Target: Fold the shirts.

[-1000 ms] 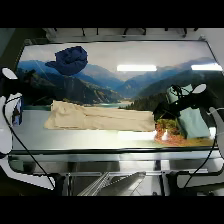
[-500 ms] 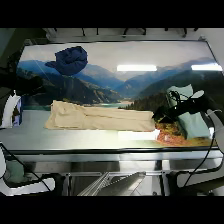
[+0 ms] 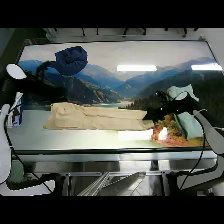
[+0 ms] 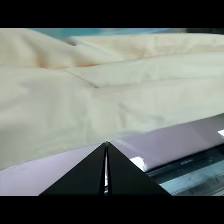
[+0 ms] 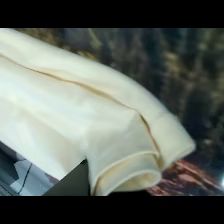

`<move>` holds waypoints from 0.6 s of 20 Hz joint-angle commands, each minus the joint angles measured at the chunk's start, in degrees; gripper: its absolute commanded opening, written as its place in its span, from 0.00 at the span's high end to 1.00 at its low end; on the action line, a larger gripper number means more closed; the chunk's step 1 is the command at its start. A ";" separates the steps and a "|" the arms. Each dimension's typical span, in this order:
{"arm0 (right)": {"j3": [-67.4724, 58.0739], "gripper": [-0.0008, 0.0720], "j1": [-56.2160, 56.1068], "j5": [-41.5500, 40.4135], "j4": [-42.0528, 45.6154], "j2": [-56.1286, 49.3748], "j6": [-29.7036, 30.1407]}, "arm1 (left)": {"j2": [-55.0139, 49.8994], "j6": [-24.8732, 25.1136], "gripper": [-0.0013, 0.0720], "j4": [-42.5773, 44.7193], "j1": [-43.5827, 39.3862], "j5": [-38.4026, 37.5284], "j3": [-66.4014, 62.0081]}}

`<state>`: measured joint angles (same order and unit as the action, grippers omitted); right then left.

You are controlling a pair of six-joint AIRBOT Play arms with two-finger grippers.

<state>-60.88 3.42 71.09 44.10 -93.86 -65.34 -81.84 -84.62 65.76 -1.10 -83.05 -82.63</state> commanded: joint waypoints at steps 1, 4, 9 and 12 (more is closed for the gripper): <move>0.04 0.96 -1.49 4.68 -1.81 2.80 2.32 | 0.04 -0.11 0.96 -1.97 -5.86 5.68 4.13; 0.02 0.96 -1.36 6.14 7.10 12.94 -3.72 | -0.66 -0.13 0.96 -2.84 -10.99 13.86 5.88; -1.27 0.96 -1.03 6.49 11.30 29.38 -10.88 | -7.96 -1.01 0.96 -3.67 -20.94 22.14 5.81; -5.11 0.96 -1.03 9.25 12.41 32.83 -12.98 | -13.90 -0.94 0.96 -10.29 -25.51 24.83 5.81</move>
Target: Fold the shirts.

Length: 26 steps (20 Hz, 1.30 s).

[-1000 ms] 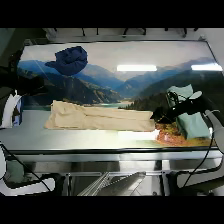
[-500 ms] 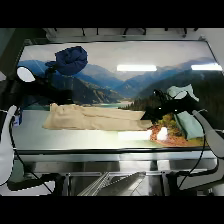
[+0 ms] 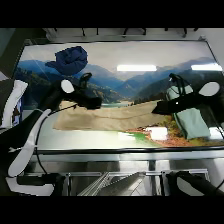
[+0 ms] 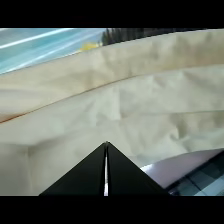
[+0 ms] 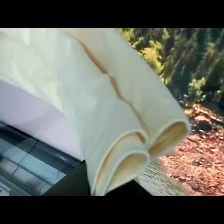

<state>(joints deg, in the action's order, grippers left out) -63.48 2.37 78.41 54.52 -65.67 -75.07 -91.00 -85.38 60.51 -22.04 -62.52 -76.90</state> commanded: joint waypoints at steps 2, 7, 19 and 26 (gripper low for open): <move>-6.01 0.96 0.02 3.61 2.03 4.50 -4.11 | -8.02 -0.17 0.96 -10.10 -7.17 5.11 0.09; -13.38 0.96 -0.07 3.67 1.86 3.41 -6.05 | -13.25 -1.33 0.96 -12.66 -12.90 8.96 0.09; -15.45 0.96 -4.52 5.03 1.79 -2.82 -7.08 | -1.18 8.41 0.96 -18.53 -2.21 -3.30 0.11; -20.90 0.96 -21.92 -8.44 -6.80 -13.31 -10.16 | 17.84 8.41 0.96 -0.48 21.53 -19.26 0.13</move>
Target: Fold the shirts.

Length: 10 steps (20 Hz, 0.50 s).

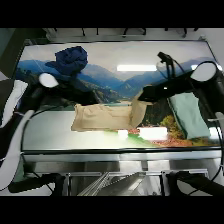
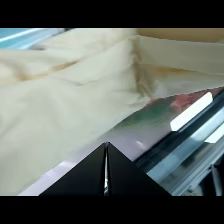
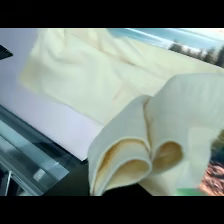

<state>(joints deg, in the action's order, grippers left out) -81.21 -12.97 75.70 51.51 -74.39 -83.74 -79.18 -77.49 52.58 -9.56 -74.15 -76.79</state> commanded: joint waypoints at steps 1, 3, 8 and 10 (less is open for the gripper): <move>-5.92 0.96 -9.35 -6.93 -3.76 -7.26 -2.27 | 7.30 0.50 0.96 8.48 12.37 -8.07 0.02; -11.47 0.96 -14.03 -8.35 -3.72 -13.11 -4.33 | 9.20 0.44 0.96 7.17 18.47 -6.75 0.02; -18.97 0.96 -23.74 -14.34 -3.87 -28.17 -9.35 | 10.82 0.31 0.96 5.75 26.12 -5.05 0.02; -19.26 0.96 -26.95 -20.41 -6.49 -33.33 -9.31 | 10.82 0.31 0.96 5.70 26.08 -5.07 0.02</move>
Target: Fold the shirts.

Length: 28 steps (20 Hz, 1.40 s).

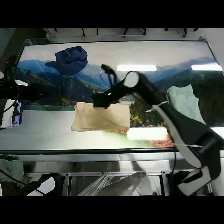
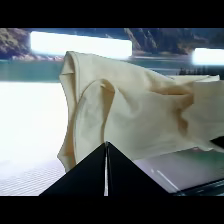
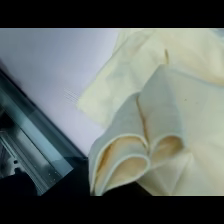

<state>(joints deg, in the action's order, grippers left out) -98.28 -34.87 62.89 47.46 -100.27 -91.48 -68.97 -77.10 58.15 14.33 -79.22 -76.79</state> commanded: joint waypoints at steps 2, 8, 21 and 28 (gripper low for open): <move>-2.19 0.96 -7.15 -14.34 -7.63 -11.87 -1.53 | 0.57 0.00 0.96 0.33 0.92 0.09 0.04; -2.19 0.41 -7.04 -22.91 -34.05 -17.29 15.67 | 0.57 0.85 0.96 0.85 -2.89 -0.55 0.04; 26.88 0.14 17.07 -2.58 -7.61 13.51 10.40 | 0.57 1.01 0.96 0.83 -2.14 -1.68 1.46; 41.29 0.01 21.29 -11.37 -11.30 10.78 15.50 | 0.57 -0.37 0.96 0.28 -2.14 -0.98 12.72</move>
<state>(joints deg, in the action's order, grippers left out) -60.80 -14.79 55.92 37.26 -87.61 -78.59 -68.45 -76.93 58.54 12.14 -80.49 -67.26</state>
